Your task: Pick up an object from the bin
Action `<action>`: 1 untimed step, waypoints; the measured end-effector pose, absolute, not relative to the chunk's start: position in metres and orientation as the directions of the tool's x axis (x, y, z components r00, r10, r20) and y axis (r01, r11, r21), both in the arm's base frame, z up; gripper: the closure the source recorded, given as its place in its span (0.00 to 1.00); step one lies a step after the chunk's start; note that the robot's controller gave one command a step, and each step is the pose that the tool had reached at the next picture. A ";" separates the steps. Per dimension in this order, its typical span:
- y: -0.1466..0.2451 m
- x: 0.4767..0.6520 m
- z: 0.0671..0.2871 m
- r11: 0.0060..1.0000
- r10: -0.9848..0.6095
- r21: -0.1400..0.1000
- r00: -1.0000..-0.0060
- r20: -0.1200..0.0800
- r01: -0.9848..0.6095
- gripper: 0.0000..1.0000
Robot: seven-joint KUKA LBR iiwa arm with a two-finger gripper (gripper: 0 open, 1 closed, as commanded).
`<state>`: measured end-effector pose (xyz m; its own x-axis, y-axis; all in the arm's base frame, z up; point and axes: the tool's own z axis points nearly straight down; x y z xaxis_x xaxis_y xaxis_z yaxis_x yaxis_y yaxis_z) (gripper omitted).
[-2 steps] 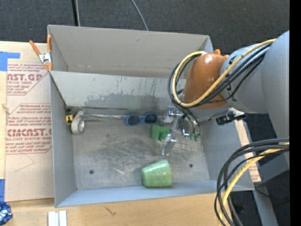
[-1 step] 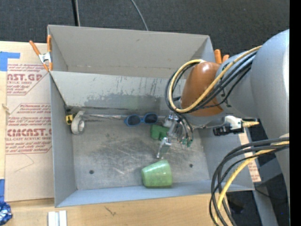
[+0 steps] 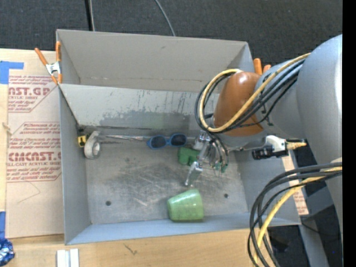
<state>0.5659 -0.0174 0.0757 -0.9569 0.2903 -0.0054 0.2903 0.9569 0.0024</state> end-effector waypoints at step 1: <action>-0.018 0.568 0.078 0.957 0.291 0.002 -0.957 -0.012 0.291 1.00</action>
Offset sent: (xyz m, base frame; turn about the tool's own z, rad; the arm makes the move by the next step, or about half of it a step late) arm 0.0000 0.0000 0.0000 0.0000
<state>0.5680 -0.0185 0.0784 -0.9566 0.2912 -0.0123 0.2912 0.9567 0.0023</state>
